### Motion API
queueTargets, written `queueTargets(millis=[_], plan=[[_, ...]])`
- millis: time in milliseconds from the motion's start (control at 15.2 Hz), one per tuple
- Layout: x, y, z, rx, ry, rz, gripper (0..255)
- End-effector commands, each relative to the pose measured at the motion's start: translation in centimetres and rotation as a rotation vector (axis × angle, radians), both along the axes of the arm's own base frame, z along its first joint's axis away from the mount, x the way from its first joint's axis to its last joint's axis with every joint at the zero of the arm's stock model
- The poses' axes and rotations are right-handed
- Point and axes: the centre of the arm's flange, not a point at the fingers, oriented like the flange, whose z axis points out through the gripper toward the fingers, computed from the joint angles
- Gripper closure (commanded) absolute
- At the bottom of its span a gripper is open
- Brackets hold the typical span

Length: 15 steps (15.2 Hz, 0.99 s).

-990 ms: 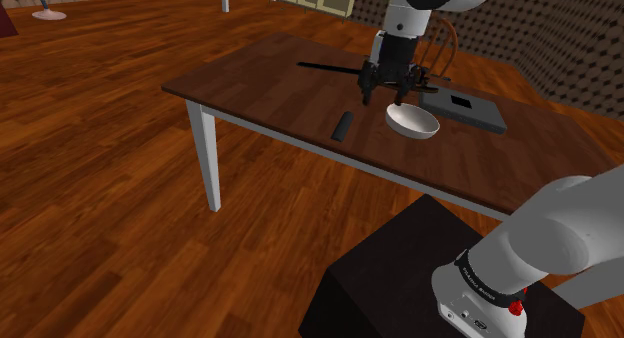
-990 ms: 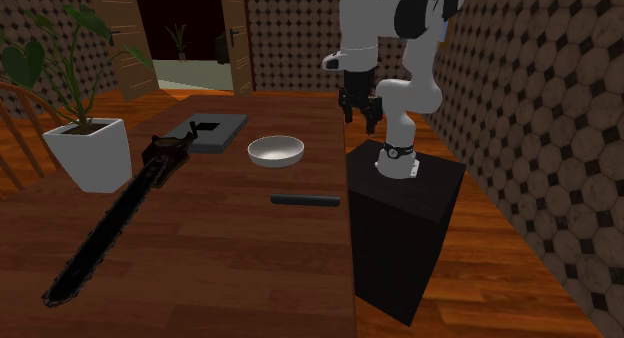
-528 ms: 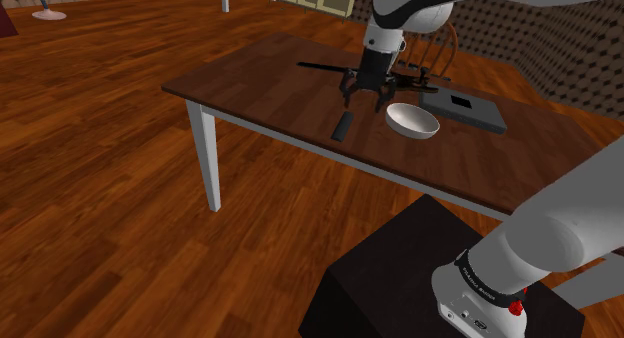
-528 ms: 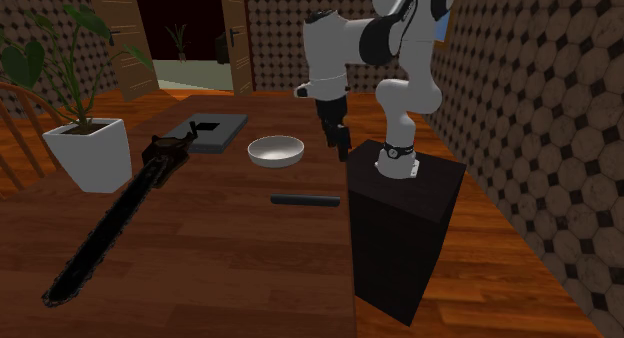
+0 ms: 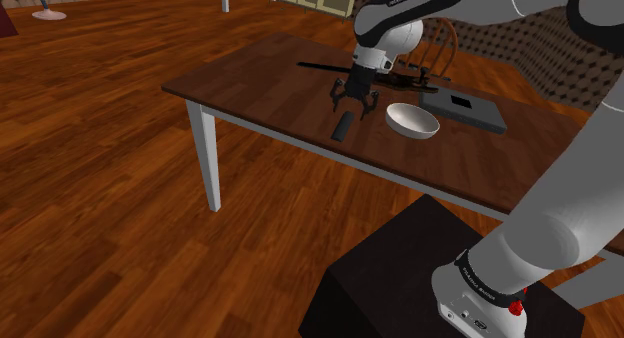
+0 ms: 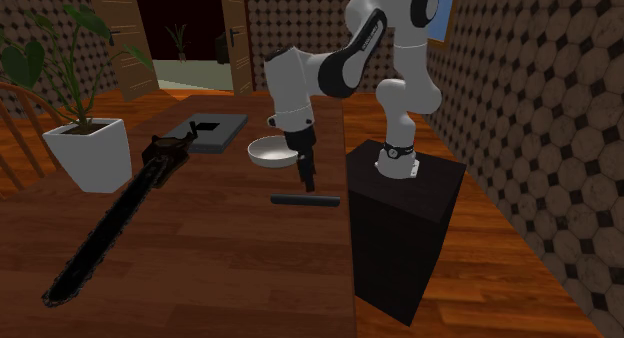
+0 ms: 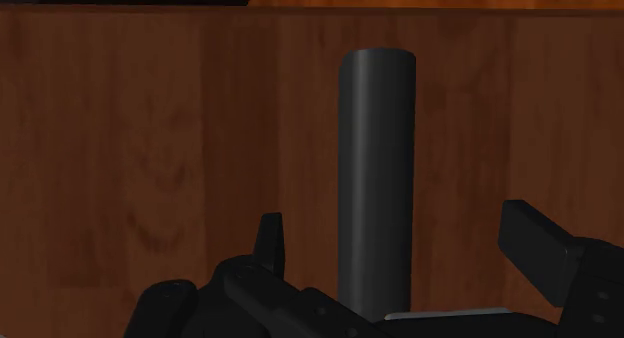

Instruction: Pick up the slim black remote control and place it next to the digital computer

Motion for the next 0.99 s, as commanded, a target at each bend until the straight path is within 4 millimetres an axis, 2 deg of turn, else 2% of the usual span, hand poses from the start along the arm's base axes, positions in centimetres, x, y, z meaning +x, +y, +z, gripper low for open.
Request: queueTargets(millis=[0, 528, 924], plan=[[1.0, -1.2, -1.4, 0.010, 0.004, -0.056, 0], [0.6, -0.3, -5.3, 0.010, 0.004, -0.056, 0], [0.6, -0.3, -5.3, 0.010, 0.004, -0.056, 0]])
